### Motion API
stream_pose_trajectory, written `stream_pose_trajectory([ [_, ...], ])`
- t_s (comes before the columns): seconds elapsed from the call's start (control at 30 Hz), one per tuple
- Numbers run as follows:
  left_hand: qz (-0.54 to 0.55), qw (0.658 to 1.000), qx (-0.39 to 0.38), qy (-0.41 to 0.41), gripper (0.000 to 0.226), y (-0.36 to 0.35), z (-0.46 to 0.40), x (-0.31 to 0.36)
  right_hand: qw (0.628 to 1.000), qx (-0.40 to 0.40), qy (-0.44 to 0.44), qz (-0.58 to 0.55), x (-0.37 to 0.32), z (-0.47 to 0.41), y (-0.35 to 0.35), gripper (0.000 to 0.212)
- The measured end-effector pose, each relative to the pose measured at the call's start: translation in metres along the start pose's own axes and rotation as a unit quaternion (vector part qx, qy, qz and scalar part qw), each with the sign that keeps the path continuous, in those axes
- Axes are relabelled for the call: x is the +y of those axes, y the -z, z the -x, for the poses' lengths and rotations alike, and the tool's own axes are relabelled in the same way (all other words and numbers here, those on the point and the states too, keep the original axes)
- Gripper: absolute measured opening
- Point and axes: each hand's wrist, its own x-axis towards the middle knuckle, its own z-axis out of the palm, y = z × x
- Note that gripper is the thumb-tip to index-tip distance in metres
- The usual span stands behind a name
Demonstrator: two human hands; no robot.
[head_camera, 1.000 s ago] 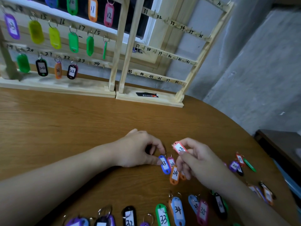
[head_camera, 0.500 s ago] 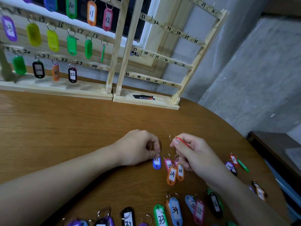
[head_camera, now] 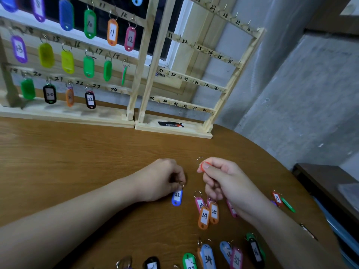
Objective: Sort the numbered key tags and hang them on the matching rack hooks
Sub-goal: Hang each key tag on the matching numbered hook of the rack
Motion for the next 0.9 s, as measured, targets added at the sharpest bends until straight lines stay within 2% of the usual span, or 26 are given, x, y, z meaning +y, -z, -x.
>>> stream_pose_trajectory([
  [0.07, 0.006, 1.0, -0.005, -0.008, 0.007, 0.003, 0.0, 0.0, 1.0, 0.0, -0.002, 0.0, -0.001, -0.003, 0.0, 0.025],
  [0.17, 0.026, 1.0, -0.004, -0.001, 0.012, 0.016, 0.001, -0.005, 1.0, -0.007, 0.003, -0.005, -0.004, -0.009, -0.004, 0.025],
  [0.33, 0.084, 0.987, 0.121, 0.06, 0.015, 0.064, 0.005, -0.024, 0.999, -0.01, 0.036, -0.009, -0.019, -0.029, -0.022, 0.026],
  [0.5, 0.121, 0.937, 0.293, 0.146, 0.015, 0.097, 0.01, -0.055, 0.997, -0.017, 0.062, -0.032, -0.042, -0.062, -0.056, 0.027],
  [0.67, 0.115, 0.875, 0.433, 0.184, 0.021, 0.114, 0.009, -0.079, 0.994, -0.04, 0.093, -0.036, -0.059, -0.108, -0.095, 0.027],
  [0.9, 0.136, 0.83, 0.517, 0.158, 0.021, 0.125, 0.007, -0.098, 0.99, -0.058, 0.117, -0.057, -0.078, -0.167, -0.135, 0.027],
])
